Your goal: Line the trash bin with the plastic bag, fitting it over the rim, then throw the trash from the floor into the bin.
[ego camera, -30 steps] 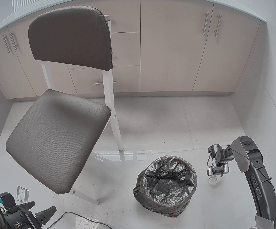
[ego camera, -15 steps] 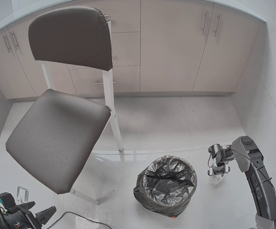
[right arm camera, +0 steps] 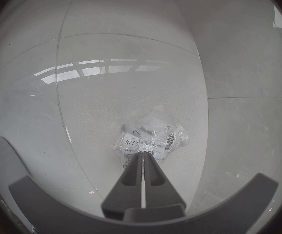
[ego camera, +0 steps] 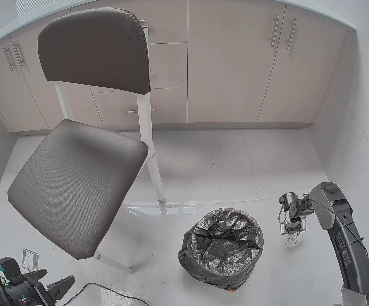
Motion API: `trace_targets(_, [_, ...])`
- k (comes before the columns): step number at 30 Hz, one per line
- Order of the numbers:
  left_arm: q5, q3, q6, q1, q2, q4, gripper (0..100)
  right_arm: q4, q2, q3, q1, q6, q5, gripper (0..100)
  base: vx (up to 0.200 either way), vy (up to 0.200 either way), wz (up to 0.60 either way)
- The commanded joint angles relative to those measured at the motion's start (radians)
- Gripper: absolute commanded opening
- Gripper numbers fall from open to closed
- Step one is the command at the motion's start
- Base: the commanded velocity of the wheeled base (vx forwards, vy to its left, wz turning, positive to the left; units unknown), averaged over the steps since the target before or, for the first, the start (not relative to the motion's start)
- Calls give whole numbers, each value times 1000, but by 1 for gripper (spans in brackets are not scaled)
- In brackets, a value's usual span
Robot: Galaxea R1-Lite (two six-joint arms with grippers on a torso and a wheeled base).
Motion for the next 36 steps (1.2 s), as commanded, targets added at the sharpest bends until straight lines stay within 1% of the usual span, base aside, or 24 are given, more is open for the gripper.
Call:
trace_targets(1, [0, 17, 0, 0, 2, 0, 100, -6, 0, 0, 9, 3, -1, 0, 0, 0, 0])
trace_targets(7, [1, 17, 15, 0, 2, 3, 100, -11, 0, 0, 26, 9, -4, 0, 0, 0, 0])
trace_targets(10, [1, 17, 15, 0, 2, 3, 100, -48, 0, 0, 34, 24, -8, 0, 0, 0, 0])
trace_targets(11, [1, 17, 15, 0, 2, 3, 100, -80, 0, 0, 37, 47, -8, 0, 0, 0, 0])
trace_targets(13, [1, 17, 15, 0, 0, 3, 100, -127, 0, 0, 37, 119, -21, 0, 0, 0, 0])
trace_targets(15, [1, 17, 15, 0, -1, 3, 100, -140, 0, 0, 32, 187, -54, 0, 0, 0, 0])
trace_targets(18, [1, 17, 15, 0, -1, 3, 100, -141, 0, 0, 22, 237, -89, 0, 0, 0, 0])
trace_targets(19, [1, 17, 15, 0, -1, 3, 100, -141, 0, 0, 22, 239, -92, 0, 0, 0, 0])
trace_targets(20, [1, 17, 15, 0, -1, 3, 100, -143, 0, 0, 19, 245, -110, 0, 0, 0, 0])
trace_targets(21, [1, 17, 16, 0, -1, 3, 100, -143, 0, 0, 17, 237, -139, 0, 0, 0, 0])
trace_targets(24, [1, 17, 15, 0, -1, 3, 100, -140, 0, 0, 17, 210, -182, 0, 0, 0, 0])
trace_targets(30, [1, 17, 16, 0, -1, 3, 100, -140, 0, 0, 16, 191, -239, 0, 0, 0, 0])
trace_targets(34, [1, 17, 16, 0, -3, 3, 100, -140, 0, 0, 13, 182, -247, 0, 0, 0, 0])
trace_targets(35, [1, 17, 16, 0, -3, 3, 100, -140, 0, 0, 13, 184, -247, 100, 0, 0, 0])
trace_targets(36, [1, 17, 16, 0, -3, 3, 100, -143, 0, 0, 13, 185, -248, 100, 0, 0, 0])
